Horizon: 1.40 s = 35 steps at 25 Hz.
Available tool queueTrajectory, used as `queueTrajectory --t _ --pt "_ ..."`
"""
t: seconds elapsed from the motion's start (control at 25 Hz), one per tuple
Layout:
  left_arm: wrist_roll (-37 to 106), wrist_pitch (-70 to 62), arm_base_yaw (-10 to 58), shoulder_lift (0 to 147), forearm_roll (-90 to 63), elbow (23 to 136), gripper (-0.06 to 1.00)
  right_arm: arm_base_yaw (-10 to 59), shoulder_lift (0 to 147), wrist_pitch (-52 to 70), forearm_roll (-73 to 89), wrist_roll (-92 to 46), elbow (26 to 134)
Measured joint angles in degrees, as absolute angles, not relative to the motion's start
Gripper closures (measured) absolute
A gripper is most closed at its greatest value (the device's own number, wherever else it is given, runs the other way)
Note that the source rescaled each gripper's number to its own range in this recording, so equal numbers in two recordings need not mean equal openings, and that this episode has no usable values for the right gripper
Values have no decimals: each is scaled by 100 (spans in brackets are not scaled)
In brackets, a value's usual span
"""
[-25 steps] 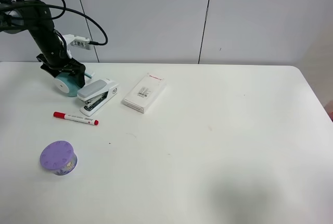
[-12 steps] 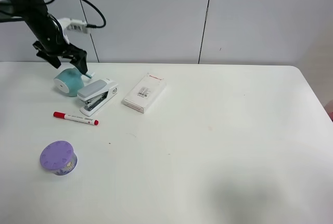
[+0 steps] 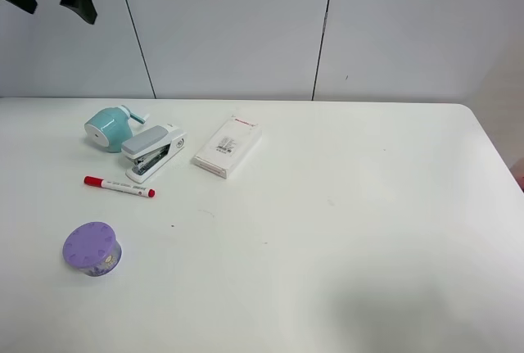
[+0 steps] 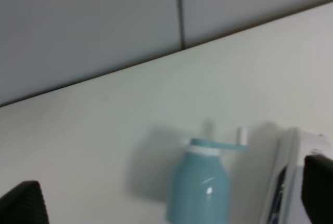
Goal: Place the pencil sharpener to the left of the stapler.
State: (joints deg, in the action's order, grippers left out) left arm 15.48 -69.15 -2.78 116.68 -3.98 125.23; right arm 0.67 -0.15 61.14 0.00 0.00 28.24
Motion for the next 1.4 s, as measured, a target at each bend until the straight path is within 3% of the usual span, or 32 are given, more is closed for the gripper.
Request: queueTrajectory --t 0.2,0.4,1.08,1.4 --pt "1467 -6936 -688 11135 -109 12421 -4 67 -15 6114 0 0 2824" --pt "1472 -6936 -1004 10191 86 11609 -4 67 -15 6114 0 0 2824" --pt "1437 -6589 -1058 4423 186 6321 -4 67 -15 6114 0 0 2824" --pt "729 -6149 -1058 1824 -251 4262 -4 67 -15 6114 0 0 2824"
